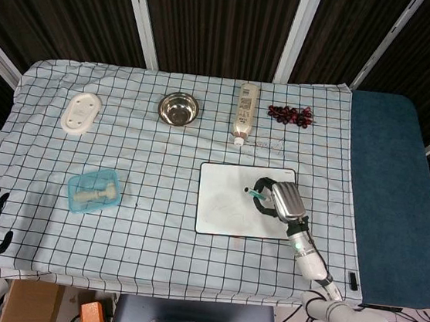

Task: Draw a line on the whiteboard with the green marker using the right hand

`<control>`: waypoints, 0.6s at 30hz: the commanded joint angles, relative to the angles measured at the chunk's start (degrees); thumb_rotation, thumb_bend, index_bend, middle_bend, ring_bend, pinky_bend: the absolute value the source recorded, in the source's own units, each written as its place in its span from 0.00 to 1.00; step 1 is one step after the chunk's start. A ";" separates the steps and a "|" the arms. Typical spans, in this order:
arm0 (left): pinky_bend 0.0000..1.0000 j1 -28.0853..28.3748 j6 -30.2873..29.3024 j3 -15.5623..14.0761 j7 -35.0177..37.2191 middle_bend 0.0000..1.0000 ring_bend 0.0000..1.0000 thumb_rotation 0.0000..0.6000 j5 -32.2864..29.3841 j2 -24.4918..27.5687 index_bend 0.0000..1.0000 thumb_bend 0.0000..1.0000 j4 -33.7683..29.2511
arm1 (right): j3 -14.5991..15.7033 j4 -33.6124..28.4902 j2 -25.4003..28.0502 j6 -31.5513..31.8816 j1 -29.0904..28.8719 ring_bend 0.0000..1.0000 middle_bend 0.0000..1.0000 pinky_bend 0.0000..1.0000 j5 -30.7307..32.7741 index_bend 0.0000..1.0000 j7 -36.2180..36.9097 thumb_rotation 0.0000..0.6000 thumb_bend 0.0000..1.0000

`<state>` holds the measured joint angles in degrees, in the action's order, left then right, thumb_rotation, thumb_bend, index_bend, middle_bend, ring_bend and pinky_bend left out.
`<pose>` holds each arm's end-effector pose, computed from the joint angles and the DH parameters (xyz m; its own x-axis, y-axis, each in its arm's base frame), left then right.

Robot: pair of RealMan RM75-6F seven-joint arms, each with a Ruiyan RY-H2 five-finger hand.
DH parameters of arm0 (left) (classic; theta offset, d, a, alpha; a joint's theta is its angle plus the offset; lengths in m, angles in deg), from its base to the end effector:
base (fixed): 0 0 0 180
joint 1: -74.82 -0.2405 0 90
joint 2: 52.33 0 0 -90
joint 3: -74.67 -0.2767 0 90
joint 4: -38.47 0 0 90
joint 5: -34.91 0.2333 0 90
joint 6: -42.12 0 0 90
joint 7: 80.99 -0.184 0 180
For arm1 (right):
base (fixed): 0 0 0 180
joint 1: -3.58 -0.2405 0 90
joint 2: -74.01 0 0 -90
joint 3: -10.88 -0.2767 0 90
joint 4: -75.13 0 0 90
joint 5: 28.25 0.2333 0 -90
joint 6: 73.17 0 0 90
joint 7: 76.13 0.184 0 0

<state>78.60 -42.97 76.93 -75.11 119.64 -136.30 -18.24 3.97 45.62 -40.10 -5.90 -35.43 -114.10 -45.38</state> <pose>-0.4317 0.2192 0.0949 0.5447 0.0044 0.8386 0.8368 0.0630 -0.5439 -0.2347 -0.4279 -0.0908 0.1411 -0.1292 0.9815 -0.9335 -0.3474 0.0885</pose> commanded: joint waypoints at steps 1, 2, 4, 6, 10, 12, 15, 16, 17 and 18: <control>0.04 -0.01 0.06 0.01 0.01 0.00 0.00 1.00 -0.05 -0.03 0.00 0.37 0.07 | 0.23 0.55 -0.07 -0.07 0.32 0.79 0.77 0.81 -0.03 1.00 0.21 1.00 0.35; 0.04 -0.01 0.08 0.01 0.02 0.00 0.00 1.00 -0.07 -0.04 0.00 0.37 0.09 | 0.31 0.76 -0.07 -0.09 0.48 0.79 0.77 0.81 -0.02 1.00 0.30 1.00 0.35; 0.04 0.06 0.28 -0.08 -0.05 0.00 0.00 1.00 -0.02 -0.08 0.00 0.37 0.21 | 0.57 1.15 0.09 -0.03 0.94 0.79 0.77 0.81 -0.06 1.00 0.57 1.00 0.35; 0.04 0.14 0.57 -0.17 -0.17 0.00 0.00 1.00 -0.01 -0.22 0.00 0.37 0.40 | 0.91 1.34 0.46 0.38 1.48 0.79 0.77 0.81 -0.27 1.00 0.88 1.00 0.35; 0.04 0.31 1.17 -0.38 -0.34 0.00 0.00 1.00 0.01 -0.48 0.00 0.37 0.76 | 1.64 1.63 1.34 1.44 2.84 0.79 0.77 0.81 -0.67 1.00 1.41 1.00 0.35; 0.04 0.42 1.44 -0.49 -0.41 0.00 0.00 1.00 0.09 -0.61 0.00 0.37 0.91 | 1.98 1.80 1.81 1.77 3.60 0.79 0.77 0.81 -0.76 1.00 1.81 1.00 0.35; 0.04 0.55 1.70 -0.57 -0.52 0.00 0.00 1.00 0.13 -0.75 0.00 0.37 1.09 | 2.26 2.20 2.23 1.83 4.38 0.79 0.77 0.81 -0.74 1.00 2.43 1.00 0.35; 0.04 0.59 1.79 -0.57 -0.51 0.00 0.00 1.00 0.12 -0.77 0.00 0.37 1.12 | 2.32 2.37 2.30 1.78 4.54 0.79 0.77 0.81 -0.74 1.00 2.59 1.00 0.35; 0.04 0.60 1.85 -0.57 -0.49 0.00 0.00 1.00 0.09 -0.79 0.00 0.37 1.15 | 2.35 2.55 2.34 1.75 4.67 0.79 0.77 0.81 -0.72 1.00 2.76 1.00 0.35; 0.04 0.62 1.88 -0.55 -0.49 0.00 0.00 1.00 0.07 -0.83 0.00 0.37 1.19 | 2.36 2.79 2.34 1.70 4.78 0.79 0.77 0.81 -0.69 1.00 2.97 1.00 0.35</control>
<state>79.21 -41.10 76.38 -75.60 119.71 -137.13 -17.06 6.30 48.35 -37.79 -4.18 -30.71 -114.81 -42.46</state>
